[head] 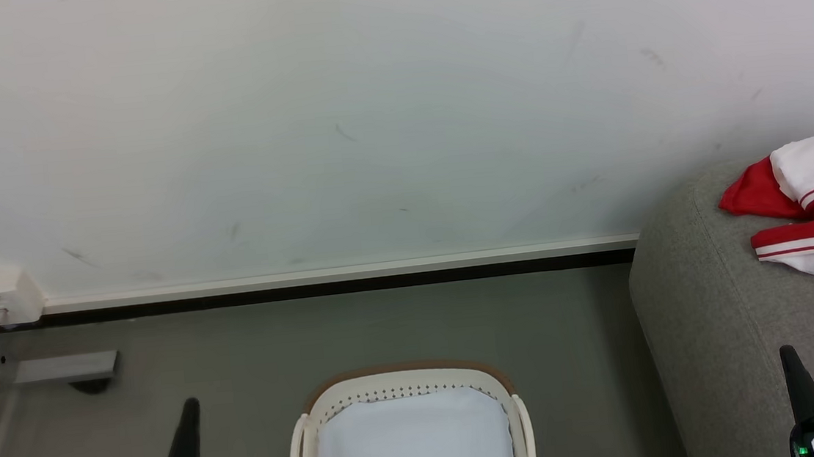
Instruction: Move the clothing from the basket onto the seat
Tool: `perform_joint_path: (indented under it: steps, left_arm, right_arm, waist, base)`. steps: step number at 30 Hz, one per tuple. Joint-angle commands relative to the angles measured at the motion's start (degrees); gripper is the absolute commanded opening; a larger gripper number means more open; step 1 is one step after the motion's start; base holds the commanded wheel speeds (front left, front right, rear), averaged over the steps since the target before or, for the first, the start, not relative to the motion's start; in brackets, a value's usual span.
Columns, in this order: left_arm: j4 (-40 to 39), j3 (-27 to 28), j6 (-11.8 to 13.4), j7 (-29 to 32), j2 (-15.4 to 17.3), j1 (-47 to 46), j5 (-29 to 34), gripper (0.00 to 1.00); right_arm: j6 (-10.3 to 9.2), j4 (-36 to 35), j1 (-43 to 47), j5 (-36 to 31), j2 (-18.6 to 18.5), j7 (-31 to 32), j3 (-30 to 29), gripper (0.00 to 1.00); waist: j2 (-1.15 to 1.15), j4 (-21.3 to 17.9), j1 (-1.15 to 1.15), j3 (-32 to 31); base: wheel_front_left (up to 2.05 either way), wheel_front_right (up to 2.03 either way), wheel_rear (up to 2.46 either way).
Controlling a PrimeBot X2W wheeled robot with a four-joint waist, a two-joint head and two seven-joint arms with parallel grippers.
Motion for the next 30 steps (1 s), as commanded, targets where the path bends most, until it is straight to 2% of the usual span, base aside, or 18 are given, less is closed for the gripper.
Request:
perform_joint_path:
  steps: [1,30]
  left_arm:
    - [-0.43,0.3,-0.34,0.46,0.16,-0.92,-1.89,0.0]
    - [-0.91,1.98,-0.5,3.68,-0.09,-2.32,-13.43,0.0]
  right_arm:
    - [-0.1,-0.45,-1.25,1.47,-0.65,0.34,-0.21,0.0]
    - [-0.13,-1.22,-2.6,14.1,-0.7,3.64,-0.8,0.0]
  waist:
    - [0.0,-0.03,0.0,0.04]
    - [0.0,-0.7,0.0,0.98]
  base:
    - [0.0,0.0,0.0]
    - [0.0,0.0,0.0]
